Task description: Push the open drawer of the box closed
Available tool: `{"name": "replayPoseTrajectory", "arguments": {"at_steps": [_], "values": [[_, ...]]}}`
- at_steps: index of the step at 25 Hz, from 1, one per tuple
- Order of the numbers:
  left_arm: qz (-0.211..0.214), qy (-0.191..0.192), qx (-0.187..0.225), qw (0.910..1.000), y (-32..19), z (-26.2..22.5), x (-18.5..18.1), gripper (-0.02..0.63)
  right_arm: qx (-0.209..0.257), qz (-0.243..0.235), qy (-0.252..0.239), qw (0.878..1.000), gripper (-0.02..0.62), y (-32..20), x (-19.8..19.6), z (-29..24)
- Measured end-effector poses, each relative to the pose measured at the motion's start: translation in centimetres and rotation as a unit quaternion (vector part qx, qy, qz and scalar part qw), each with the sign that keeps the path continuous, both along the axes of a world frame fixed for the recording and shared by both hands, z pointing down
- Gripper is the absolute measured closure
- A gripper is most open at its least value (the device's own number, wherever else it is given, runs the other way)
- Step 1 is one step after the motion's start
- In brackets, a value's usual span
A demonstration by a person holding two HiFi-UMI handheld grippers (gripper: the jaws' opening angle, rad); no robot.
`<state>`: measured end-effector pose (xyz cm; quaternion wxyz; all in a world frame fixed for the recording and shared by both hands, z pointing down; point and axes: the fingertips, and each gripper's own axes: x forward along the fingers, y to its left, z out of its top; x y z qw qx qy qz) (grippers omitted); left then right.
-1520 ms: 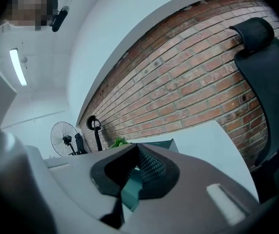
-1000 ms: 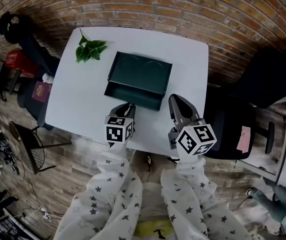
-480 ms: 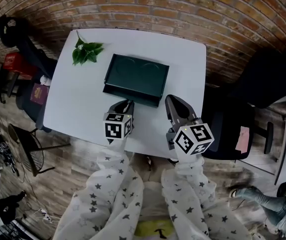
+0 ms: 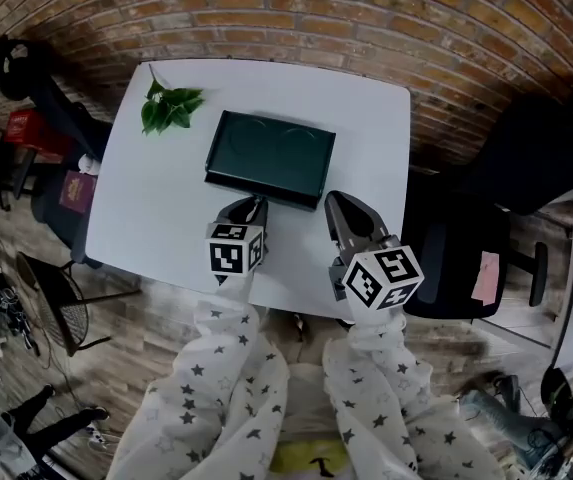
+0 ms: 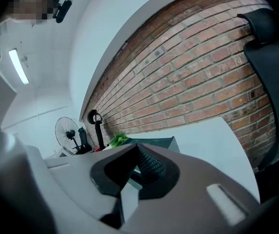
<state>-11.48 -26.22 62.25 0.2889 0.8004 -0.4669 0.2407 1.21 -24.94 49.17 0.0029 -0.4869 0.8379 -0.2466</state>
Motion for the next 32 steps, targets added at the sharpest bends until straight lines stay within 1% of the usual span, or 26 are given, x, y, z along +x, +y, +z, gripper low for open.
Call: {"name": "replayPoseTrajectory", "arguments": {"at_steps": [17, 32], "values": [[0.0, 0.004, 0.003, 1.0, -1.7, 0.0, 0.7, 0.543, -0.005, 0.011, 0.0, 1.0, 0.588, -0.1, 0.8, 0.4], [-0.003, 0.005, 0.002, 1.0, -2.0, -0.1, 0.8, 0.541, -0.004, 0.017, 0.0, 1.0, 0.588, -0.2, 1.1, 0.4]]}}
